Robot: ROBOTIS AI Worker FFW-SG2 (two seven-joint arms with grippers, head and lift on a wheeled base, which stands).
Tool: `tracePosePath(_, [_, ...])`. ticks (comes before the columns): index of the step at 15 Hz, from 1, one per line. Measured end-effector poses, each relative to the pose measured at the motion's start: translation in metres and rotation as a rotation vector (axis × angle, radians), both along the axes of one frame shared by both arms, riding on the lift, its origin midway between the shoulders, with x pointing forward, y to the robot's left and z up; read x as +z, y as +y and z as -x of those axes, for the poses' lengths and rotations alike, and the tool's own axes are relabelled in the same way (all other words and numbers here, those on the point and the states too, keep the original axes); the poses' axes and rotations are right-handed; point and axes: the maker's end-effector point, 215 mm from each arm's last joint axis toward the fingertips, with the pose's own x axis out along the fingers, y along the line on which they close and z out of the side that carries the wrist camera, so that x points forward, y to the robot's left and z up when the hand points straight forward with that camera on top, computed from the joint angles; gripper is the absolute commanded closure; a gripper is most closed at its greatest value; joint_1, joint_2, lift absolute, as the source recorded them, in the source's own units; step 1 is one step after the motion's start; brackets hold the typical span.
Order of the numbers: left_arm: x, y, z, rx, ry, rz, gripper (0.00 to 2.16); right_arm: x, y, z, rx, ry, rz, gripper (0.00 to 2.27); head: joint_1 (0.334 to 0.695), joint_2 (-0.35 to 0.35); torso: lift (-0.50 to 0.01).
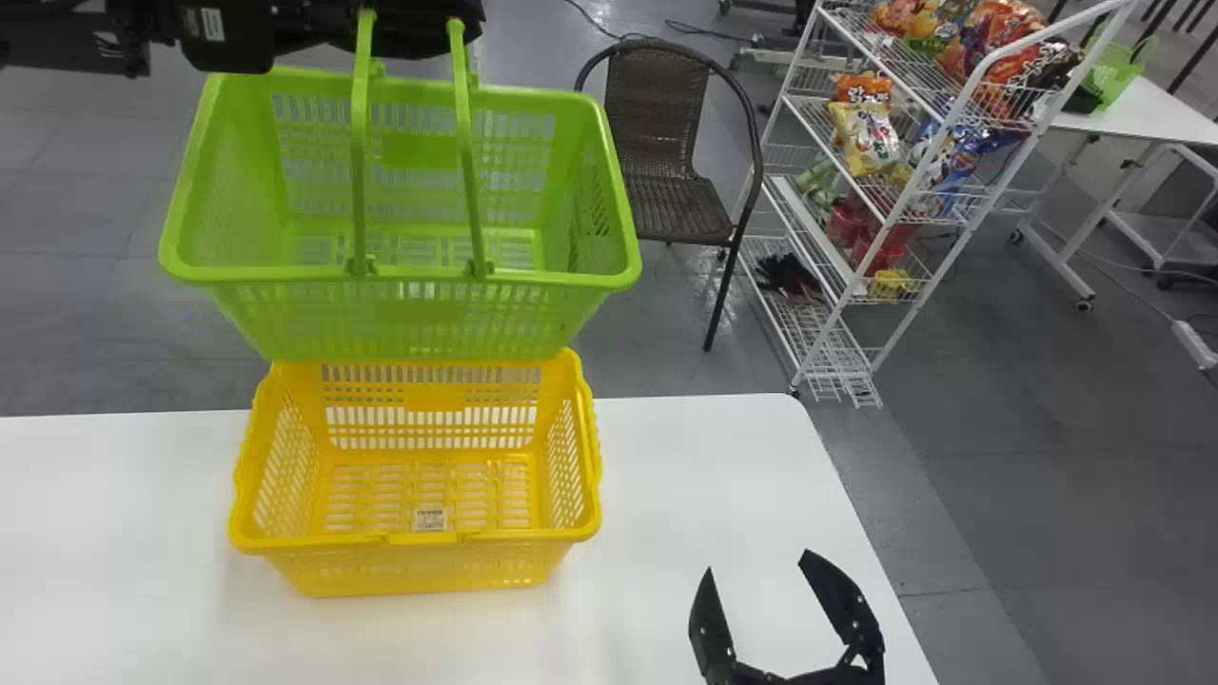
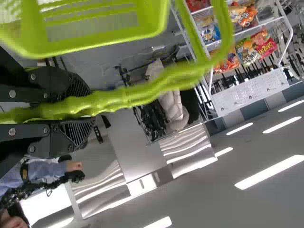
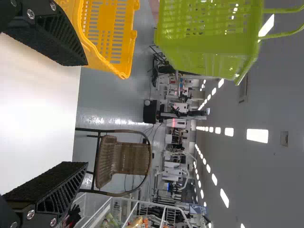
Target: Grasp handle with right gripper to insert into left gripper then lift and swing left to center
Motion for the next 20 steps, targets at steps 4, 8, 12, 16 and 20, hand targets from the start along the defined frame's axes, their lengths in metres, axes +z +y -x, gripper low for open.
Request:
tracePosePath(4, [0.001,0.013,-0.004,0.021,-0.004,-0.013,1.79,-0.002,-0.001,0.002,-0.001,0.003,-0.001,0.06,0.694,-0.227,0.000])
tracePosePath(8, [-0.006,0.057,-0.012,0.081,-0.002,-0.049,1.79,-0.005,-0.004,0.002,-0.009,0.006,-0.008,0.06,0.695,-0.181,0.000])
tracePosePath(12, [-0.012,0.143,-0.017,0.192,0.004,-0.069,1.79,-0.006,-0.005,0.000,-0.011,0.006,-0.008,0.06,0.695,-0.104,0.000])
tracePosePath(16, [-0.009,0.230,-0.008,0.299,0.002,-0.069,1.79,-0.008,-0.006,-0.004,-0.011,0.009,-0.005,0.06,0.695,-0.004,0.000])
tracePosePath(20, [-0.027,0.299,0.014,0.381,0.033,-0.067,1.79,-0.010,-0.006,-0.008,-0.005,0.011,-0.008,0.06,0.695,0.078,0.000])
